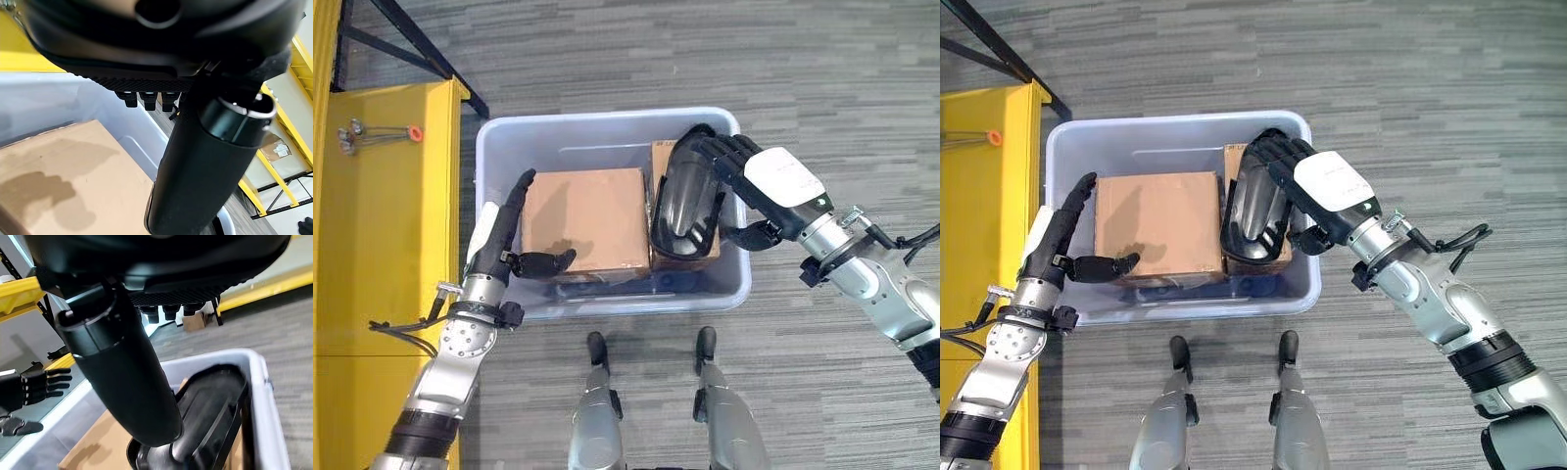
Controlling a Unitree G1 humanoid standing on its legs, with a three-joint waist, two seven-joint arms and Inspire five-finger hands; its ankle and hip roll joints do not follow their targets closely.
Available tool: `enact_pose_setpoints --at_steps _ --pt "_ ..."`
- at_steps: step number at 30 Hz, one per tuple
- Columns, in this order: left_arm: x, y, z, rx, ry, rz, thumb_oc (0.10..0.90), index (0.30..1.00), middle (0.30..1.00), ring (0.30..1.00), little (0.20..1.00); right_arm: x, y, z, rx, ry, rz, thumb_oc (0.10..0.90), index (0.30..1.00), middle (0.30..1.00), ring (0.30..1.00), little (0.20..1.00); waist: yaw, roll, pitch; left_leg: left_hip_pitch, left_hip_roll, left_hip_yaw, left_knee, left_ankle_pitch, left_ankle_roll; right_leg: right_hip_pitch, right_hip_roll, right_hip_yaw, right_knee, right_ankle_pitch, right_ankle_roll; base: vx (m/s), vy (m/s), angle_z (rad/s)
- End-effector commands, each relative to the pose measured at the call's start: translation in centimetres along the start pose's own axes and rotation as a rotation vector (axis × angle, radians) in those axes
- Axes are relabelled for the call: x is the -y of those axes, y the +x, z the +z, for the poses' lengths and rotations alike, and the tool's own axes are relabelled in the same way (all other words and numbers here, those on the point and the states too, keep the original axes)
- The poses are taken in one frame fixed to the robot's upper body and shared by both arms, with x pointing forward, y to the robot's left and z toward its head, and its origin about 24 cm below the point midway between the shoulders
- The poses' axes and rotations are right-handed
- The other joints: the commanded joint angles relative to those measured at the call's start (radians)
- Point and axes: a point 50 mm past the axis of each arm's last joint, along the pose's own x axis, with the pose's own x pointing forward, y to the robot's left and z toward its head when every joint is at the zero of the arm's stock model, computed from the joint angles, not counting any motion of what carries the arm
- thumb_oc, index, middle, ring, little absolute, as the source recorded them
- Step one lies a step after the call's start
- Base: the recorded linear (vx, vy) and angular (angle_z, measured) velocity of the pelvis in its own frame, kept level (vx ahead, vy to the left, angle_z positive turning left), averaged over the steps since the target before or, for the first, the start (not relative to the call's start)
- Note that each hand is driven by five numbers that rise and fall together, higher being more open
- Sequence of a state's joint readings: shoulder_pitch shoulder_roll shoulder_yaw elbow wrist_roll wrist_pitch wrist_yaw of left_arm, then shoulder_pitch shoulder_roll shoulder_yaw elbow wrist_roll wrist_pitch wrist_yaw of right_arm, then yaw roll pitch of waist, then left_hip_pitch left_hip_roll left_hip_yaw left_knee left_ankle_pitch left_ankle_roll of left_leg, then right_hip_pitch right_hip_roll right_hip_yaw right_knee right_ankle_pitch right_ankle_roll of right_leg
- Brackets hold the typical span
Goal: Move parts from the plastic box to the shelf.
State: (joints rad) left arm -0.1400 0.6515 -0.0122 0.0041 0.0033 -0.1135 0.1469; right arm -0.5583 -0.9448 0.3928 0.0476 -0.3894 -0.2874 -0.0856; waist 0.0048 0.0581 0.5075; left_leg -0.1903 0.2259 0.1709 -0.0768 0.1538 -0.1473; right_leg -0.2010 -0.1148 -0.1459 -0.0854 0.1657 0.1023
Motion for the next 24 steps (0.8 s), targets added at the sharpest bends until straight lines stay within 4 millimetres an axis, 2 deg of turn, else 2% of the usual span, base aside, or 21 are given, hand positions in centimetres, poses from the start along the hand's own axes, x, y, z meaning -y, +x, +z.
enact_pose_setpoints --at_steps 1,12,17,24 --pt "-1.7 0.9 3.8 0.215 -0.002 0.087 0.900 1.000 1.000 1.000 1.000 4.3 2.5 2.4 0.144 -0.012 -0.225 0.900 1.000 1.000 1.000 1.000 -0.006 -0.024 -0.057 0.000 0.008 -0.022 0.001 -0.033 0.029 -0.065 -0.062 0.046 0.210 -0.177 0.015 0.00 0.000 0.00" --pt "-0.7 1.4 4.2 0.240 -0.036 0.057 0.900 1.000 1.000 1.000 1.000 3.2 3.4 1.8 0.122 -0.094 -0.212 0.900 1.000 1.000 1.000 1.000 -0.002 -0.004 0.010 -0.075 -0.023 -0.034 0.034 -0.036 0.040 -0.145 -0.077 0.043 0.255 -0.182 0.018 -0.02 0.003 0.00" --pt "-0.2 1.5 4.5 0.261 -0.030 0.004 0.900 1.000 1.000 1.000 1.000 2.7 3.7 1.4 0.101 -0.087 -0.164 0.900 1.000 1.000 1.000 1.000 0.000 -0.002 0.013 -0.097 -0.029 -0.035 0.039 -0.035 0.042 -0.170 -0.079 0.044 0.263 -0.180 0.019 -0.01 0.002 0.01" --pt "0.4 1.9 4.5 0.256 -0.014 -0.010 0.900 1.000 1.000 1.000 1.000 1.9 4.3 0.7 0.086 -0.195 -0.124 0.900 1.000 1.000 1.000 1.000 0.003 0.005 0.013 -0.132 -0.032 -0.033 0.046 -0.028 0.042 -0.205 -0.087 0.042 0.274 -0.177 0.022 0.00 0.000 0.00"
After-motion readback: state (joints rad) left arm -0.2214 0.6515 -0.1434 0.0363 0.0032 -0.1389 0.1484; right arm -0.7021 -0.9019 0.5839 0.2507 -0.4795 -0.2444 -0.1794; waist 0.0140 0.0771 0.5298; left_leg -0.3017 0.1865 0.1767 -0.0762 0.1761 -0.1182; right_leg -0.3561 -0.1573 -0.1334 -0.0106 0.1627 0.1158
